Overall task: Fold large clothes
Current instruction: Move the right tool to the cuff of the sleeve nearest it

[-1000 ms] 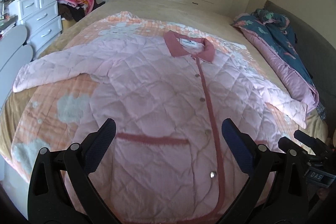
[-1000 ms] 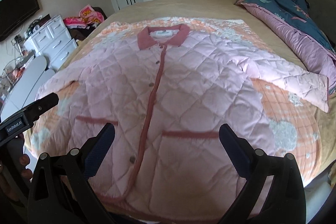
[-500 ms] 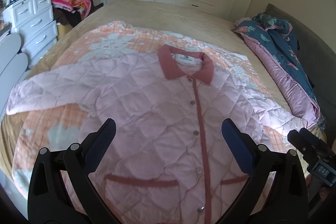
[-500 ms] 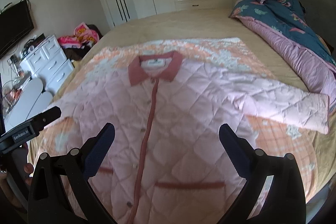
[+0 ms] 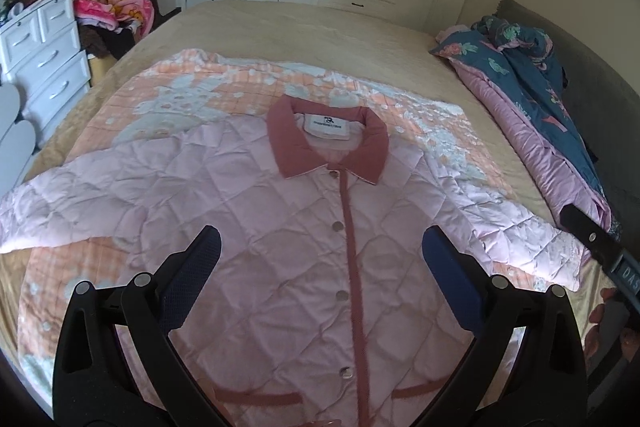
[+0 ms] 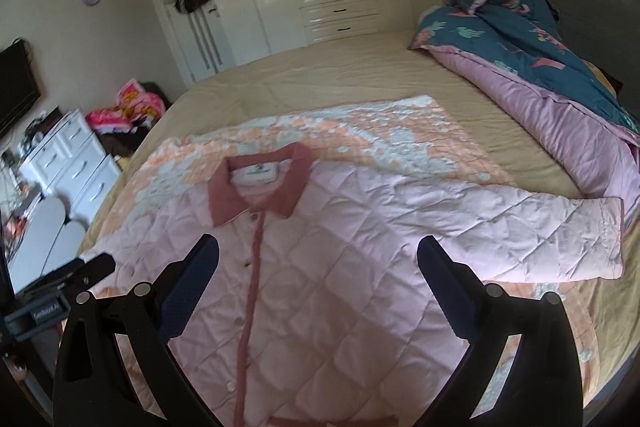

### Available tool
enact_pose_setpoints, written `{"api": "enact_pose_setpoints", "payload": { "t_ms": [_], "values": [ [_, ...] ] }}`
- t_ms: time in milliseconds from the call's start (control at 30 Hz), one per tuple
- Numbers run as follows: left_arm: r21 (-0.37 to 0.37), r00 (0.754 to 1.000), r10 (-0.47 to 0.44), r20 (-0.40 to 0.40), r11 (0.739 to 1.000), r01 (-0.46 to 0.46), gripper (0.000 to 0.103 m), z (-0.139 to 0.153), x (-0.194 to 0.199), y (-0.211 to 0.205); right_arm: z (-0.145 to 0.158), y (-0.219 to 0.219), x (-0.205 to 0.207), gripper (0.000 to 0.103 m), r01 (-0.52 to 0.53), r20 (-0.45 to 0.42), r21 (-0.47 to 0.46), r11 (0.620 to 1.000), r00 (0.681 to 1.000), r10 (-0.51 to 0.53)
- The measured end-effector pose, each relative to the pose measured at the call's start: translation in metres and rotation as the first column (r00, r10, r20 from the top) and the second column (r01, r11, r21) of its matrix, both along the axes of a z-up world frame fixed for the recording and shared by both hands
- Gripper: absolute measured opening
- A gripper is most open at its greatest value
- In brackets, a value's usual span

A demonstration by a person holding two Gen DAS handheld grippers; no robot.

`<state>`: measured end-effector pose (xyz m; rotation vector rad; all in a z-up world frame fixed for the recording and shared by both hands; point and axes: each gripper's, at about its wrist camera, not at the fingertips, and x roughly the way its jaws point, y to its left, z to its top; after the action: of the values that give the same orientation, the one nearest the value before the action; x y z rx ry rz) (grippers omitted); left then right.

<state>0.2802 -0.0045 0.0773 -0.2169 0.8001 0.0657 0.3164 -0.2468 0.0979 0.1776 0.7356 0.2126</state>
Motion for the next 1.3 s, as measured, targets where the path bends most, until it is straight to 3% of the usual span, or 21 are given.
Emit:
{"api": "enact_pose_setpoints", "payload": {
  "t_ms": [367,700,1000,1200,1300],
  "values": [
    [0.022,0.998,-0.034,-0.055,0.999,0.036,0.095,-0.029,0.051,-0.033,-0.039,-0.071,0.037,0.099,0.181,-0.048,0.045,0.982,0.983,-0.179],
    [0.004,0.991,-0.057,-0.120,0.998,0.058,0.095,-0.070,0.093,-0.059,-0.092,-0.139,0.056,0.099,0.347,-0.153,0.051,0.937,0.929,-0.336],
    [-0.017,0.980,-0.092,-0.179,0.996,0.090,0.095,-0.109,0.118,-0.091,-0.122,-0.186,0.054,0.099,0.480,-0.207,0.076,0.874,0.865,-0.457],
    [-0.022,0.975,-0.108,-0.196,0.994,0.106,0.095,-0.121,0.131,-0.113,-0.133,-0.233,0.046,0.099,0.588,-0.221,0.101,0.802,0.800,-0.558],
    [-0.006,0.971,-0.113,-0.210,0.993,0.114,0.095,-0.125,0.136,-0.125,-0.147,-0.260,0.043,0.099,0.648,-0.262,0.126,0.751,0.752,-0.605]
  ]
}}
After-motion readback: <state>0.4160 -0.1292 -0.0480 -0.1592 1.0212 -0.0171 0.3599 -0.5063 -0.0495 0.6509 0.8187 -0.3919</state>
